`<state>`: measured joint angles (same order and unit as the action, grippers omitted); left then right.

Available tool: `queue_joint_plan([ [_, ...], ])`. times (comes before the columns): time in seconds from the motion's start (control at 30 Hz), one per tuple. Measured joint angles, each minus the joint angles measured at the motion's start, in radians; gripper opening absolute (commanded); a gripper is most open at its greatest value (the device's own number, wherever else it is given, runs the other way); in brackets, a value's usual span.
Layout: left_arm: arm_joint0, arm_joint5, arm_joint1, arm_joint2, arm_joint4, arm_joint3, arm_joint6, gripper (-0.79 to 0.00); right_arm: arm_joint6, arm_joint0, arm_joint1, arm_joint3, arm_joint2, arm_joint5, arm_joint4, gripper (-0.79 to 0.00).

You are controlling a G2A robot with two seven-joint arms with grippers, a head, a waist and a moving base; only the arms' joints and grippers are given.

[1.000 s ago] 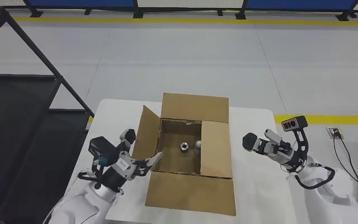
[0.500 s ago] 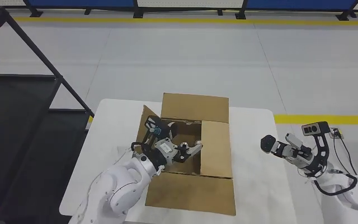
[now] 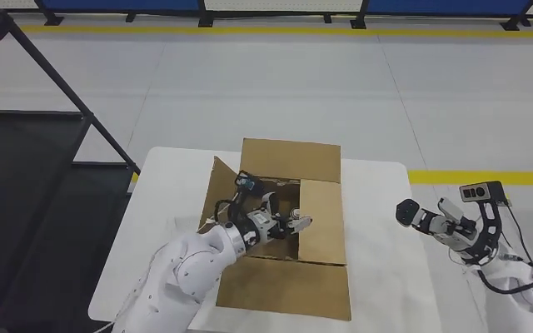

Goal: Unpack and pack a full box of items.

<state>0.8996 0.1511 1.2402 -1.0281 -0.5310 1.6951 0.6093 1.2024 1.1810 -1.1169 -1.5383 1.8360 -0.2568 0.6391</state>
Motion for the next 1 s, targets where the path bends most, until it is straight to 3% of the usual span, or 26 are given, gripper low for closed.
queue_joint_plan([
  [0.27, -0.11, -0.031, 0.035, 0.077, 0.175, -0.211, 0.07, 0.0, 0.05, -0.032, 0.019, 0.082, 0.043, -0.003, 0.016, 0.0],
  [0.67, -0.18, 0.023, 0.077, 0.161, 0.341, -0.38, 0.119, 0.0, 0.068, -0.063, 0.038, 0.14, 0.056, -0.007, 0.049, 0.0],
  [0.83, -0.203, 0.056, 0.094, 0.187, 0.372, -0.42, 0.101, 0.0, 0.071, -0.061, 0.045, 0.149, 0.061, -0.009, 0.055, 0.0],
  [1.0, -0.209, 0.068, 0.099, 0.185, 0.378, -0.404, 0.092, 0.0, 0.069, -0.059, 0.05, 0.152, 0.057, -0.012, 0.061, 0.0],
])
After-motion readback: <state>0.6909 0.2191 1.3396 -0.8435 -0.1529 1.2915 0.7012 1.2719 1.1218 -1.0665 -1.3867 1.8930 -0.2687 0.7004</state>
